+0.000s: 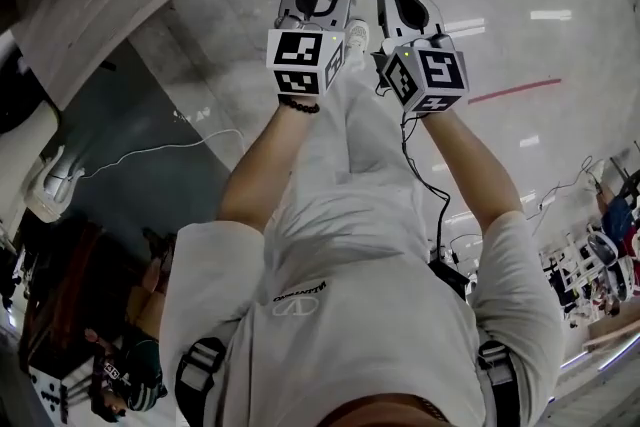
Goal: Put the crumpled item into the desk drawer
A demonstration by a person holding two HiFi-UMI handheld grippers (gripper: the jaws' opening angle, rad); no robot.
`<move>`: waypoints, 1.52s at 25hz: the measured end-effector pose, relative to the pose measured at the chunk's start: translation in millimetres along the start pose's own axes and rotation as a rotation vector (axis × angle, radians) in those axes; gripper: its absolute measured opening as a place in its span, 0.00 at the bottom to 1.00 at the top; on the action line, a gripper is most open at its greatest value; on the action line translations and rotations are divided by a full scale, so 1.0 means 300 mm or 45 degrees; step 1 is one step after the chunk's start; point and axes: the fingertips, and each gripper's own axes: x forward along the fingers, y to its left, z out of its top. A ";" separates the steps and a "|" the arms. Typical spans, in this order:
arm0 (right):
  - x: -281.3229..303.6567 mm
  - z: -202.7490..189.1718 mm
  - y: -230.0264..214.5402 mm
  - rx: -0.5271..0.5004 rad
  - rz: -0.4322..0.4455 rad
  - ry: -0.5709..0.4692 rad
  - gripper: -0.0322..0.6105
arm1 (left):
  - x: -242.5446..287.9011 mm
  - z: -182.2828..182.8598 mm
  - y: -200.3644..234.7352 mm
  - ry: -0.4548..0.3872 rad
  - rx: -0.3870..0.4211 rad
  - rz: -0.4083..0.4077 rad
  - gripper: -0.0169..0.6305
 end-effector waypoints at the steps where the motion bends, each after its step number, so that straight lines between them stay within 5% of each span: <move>1: 0.018 -0.018 -0.004 0.004 0.000 0.006 0.05 | 0.015 -0.017 0.012 0.005 -0.003 0.002 0.18; 19: 0.197 -0.242 -0.155 0.048 -0.020 0.041 0.05 | 0.228 -0.192 0.117 0.011 -0.039 0.034 0.18; 38: 0.354 -0.277 -0.302 0.071 -0.070 0.048 0.05 | 0.372 -0.224 0.139 0.045 -0.001 0.038 0.18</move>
